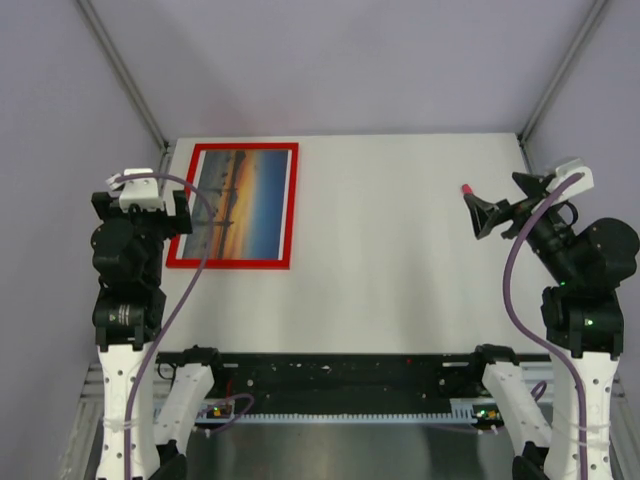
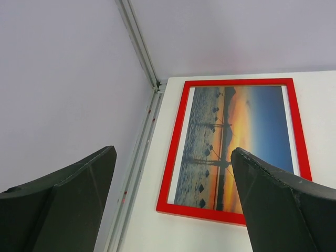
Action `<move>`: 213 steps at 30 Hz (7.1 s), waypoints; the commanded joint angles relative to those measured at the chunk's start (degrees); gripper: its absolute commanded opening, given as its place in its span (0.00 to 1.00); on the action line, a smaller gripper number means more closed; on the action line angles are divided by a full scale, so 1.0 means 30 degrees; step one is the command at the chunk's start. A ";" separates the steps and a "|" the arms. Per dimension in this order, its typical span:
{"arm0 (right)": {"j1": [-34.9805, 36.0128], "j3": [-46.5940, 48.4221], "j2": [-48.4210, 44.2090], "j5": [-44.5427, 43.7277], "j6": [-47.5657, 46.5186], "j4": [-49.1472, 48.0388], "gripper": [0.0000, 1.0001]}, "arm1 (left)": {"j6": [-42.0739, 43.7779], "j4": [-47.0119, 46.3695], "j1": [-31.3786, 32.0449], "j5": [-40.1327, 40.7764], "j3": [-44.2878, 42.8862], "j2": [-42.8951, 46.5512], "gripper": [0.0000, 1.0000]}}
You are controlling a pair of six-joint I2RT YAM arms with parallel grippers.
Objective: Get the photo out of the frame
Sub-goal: Adjust the photo frame at the center of the board.
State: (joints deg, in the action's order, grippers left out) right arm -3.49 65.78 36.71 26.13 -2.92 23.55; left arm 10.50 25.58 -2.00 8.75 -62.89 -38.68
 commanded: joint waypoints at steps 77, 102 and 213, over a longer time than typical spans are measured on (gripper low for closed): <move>1.1123 0.6053 2.3799 0.1515 0.2877 -0.3017 0.96 | -0.2446 0.3454 -0.6628 -0.5291 -0.9445 -2.4372 0.95; 1.1182 0.5320 2.3096 0.1544 0.2145 -0.3016 0.96 | -0.1568 0.5915 -0.6804 -0.5964 -1.3136 -2.7595 0.90; 0.7665 0.2068 2.4999 -0.1208 0.7212 -0.2489 0.50 | -0.3442 0.6502 0.1751 -1.0388 -0.6546 -2.2527 0.00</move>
State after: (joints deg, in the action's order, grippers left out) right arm 18.02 69.49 110.50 25.87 17.85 16.27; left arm 0.71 46.96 2.79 -20.25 -82.83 -107.50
